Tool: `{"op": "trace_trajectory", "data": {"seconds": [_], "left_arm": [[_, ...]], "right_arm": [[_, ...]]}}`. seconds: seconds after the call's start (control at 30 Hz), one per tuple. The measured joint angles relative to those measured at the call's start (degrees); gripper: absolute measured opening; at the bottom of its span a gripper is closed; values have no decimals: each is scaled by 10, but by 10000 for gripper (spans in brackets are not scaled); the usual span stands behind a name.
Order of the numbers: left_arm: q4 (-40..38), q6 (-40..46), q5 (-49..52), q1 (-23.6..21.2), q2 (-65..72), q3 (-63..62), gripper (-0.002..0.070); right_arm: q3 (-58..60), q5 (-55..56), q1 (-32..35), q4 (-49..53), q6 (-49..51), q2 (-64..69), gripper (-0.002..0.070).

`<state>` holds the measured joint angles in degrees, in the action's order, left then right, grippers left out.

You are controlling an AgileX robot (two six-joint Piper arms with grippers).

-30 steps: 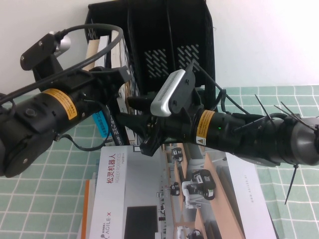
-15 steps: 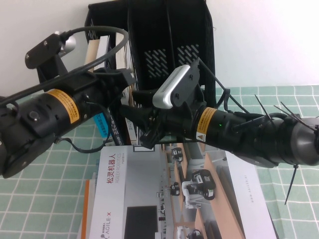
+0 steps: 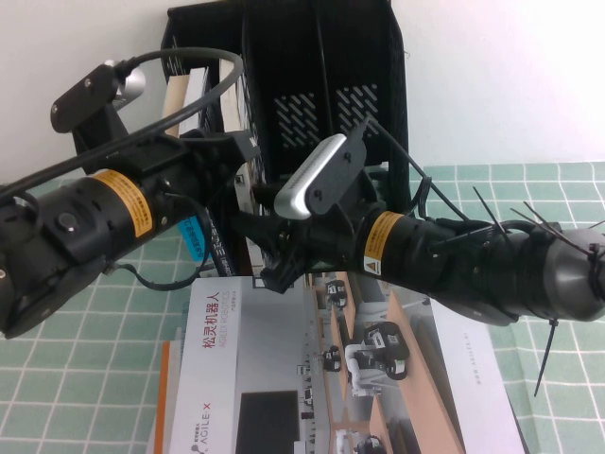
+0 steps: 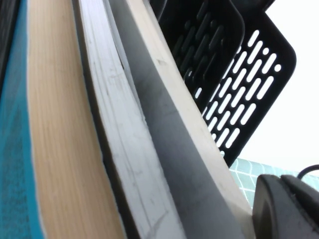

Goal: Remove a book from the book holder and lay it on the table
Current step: Pick up the right side book from the book shelf

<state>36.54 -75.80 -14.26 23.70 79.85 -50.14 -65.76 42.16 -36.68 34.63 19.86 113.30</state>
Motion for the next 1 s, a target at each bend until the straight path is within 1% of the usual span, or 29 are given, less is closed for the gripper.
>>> {"op": "trace_trajectory", "data": {"seconds": [0.13,0.27,0.4,0.43,0.6,0.67,0.77,0.87,1.0], "left_arm": [[2,-6,-7,0,1,0,-3],[12,-10,-7,0,5,0,-3],[13,-10,-7,0,5,0,-3],[14,-10,-7,0,5,0,-3],[31,-19,-14,0,5,0,-3],[57,-36,-25,0,5,0,-3],[117,-81,-54,0,5,0,-3],[192,-125,-111,0,5,0,-3],[272,-156,-195,0,-8,0,-2]], "right_arm": [[0,-45,-1,-10,-18,0,300],[0,-53,-2,-28,-22,0,258],[0,-56,-4,-63,-38,0,170],[0,-51,-6,-75,-40,3,158],[0,-4,-6,-106,-44,23,147],[0,8,-6,-108,-43,27,144],[0,13,-6,-109,-44,29,144],[0,23,-6,-125,-59,31,143],[0,37,-6,-157,-81,32,143]]}}
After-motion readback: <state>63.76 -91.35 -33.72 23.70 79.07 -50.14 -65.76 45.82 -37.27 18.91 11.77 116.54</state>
